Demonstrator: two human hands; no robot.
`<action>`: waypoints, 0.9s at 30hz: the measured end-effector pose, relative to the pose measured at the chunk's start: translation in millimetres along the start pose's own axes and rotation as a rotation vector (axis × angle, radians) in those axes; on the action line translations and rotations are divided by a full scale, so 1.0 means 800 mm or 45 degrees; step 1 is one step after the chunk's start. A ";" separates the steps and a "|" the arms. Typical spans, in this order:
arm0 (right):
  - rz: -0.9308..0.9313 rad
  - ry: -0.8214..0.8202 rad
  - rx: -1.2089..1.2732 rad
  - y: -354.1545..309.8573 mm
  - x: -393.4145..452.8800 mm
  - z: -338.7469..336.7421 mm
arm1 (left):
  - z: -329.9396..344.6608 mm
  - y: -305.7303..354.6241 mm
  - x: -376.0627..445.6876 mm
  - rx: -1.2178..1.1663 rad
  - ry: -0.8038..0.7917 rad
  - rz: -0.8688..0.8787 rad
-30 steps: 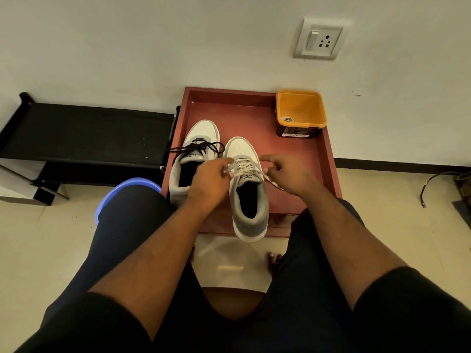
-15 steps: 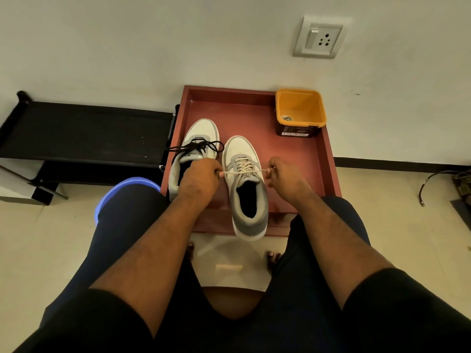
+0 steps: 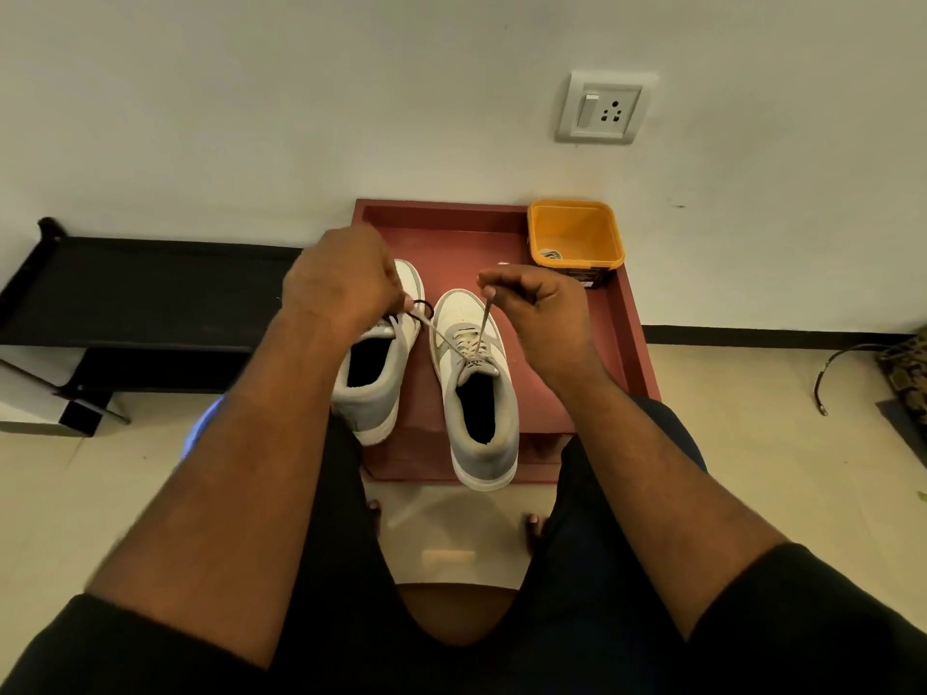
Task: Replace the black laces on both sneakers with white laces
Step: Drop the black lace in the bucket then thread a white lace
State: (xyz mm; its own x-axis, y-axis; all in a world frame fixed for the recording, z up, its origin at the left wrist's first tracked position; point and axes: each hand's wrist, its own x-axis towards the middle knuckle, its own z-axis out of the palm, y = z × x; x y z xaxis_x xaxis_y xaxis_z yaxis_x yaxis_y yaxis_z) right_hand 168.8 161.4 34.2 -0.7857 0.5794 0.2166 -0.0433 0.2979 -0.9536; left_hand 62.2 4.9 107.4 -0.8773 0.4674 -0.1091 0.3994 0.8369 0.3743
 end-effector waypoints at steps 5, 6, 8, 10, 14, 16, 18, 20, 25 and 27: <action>-0.042 -0.050 0.004 -0.010 0.006 0.001 | -0.022 0.037 0.007 -0.442 0.137 0.254; -0.048 -0.059 0.008 -0.012 0.007 0.001 | -0.018 0.045 0.012 -0.514 0.147 0.305; -0.084 -0.073 -0.010 -0.014 0.009 0.004 | -0.005 0.055 0.018 -0.631 0.140 0.380; -0.087 -0.038 -0.019 -0.014 0.012 0.006 | 0.007 0.060 0.024 -0.720 0.112 0.425; -0.007 0.043 0.198 -0.014 0.014 0.008 | 0.015 0.057 0.025 -0.885 0.013 0.498; 0.013 0.033 0.265 -0.017 0.014 0.008 | 0.020 0.048 0.021 -1.078 0.010 0.512; 0.029 -0.001 0.254 -0.020 0.014 0.006 | 0.033 0.033 0.016 -1.197 0.026 0.418; 0.031 -0.055 0.213 -0.021 0.012 0.002 | 0.056 0.017 0.005 -1.219 -0.056 0.312; 0.009 -0.158 0.143 -0.025 0.014 -0.011 | 0.106 -0.005 -0.006 -1.136 -0.274 0.334; 0.034 -0.156 0.134 -0.027 0.015 -0.014 | 0.114 -0.002 0.001 -0.999 -0.277 0.393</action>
State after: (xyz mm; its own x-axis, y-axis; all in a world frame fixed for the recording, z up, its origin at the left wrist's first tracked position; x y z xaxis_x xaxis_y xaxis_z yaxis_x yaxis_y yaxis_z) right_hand 167.1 170.9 59.5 -0.8565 0.4874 0.1702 -0.0809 0.1988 -0.9767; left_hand 85.1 29.9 22.4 -0.6574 0.7523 -0.0418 0.2418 0.2631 0.9340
